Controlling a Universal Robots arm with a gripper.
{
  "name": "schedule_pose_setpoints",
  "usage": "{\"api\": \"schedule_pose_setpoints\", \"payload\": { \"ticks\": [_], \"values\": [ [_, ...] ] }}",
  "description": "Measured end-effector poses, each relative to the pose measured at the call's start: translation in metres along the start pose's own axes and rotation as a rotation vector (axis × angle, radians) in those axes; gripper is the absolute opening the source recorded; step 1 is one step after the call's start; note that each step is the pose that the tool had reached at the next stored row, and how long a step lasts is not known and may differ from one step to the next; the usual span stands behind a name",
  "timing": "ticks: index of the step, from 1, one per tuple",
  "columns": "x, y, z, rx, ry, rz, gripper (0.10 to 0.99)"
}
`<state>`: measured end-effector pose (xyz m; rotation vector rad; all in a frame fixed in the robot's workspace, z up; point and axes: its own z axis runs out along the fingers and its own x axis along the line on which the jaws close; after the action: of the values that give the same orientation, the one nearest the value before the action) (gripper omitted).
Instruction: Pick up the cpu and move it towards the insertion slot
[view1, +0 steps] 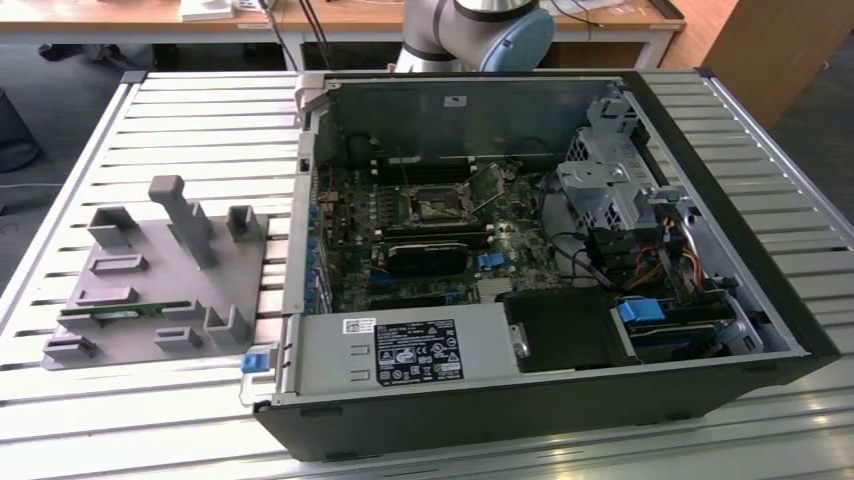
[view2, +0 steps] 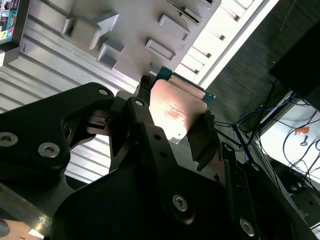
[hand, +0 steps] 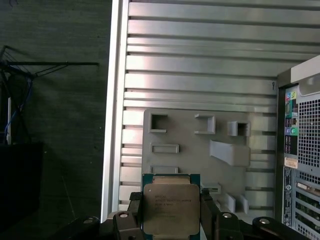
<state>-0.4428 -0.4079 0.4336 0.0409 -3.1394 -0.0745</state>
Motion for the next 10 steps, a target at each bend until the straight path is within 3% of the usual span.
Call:
{"api": "schedule_pose_setpoints", "payload": {
  "ticks": [10],
  "values": [
    [0.0, 0.0005, -0.011, 0.0, 0.0001, 0.0, 0.541]
  ]
}}
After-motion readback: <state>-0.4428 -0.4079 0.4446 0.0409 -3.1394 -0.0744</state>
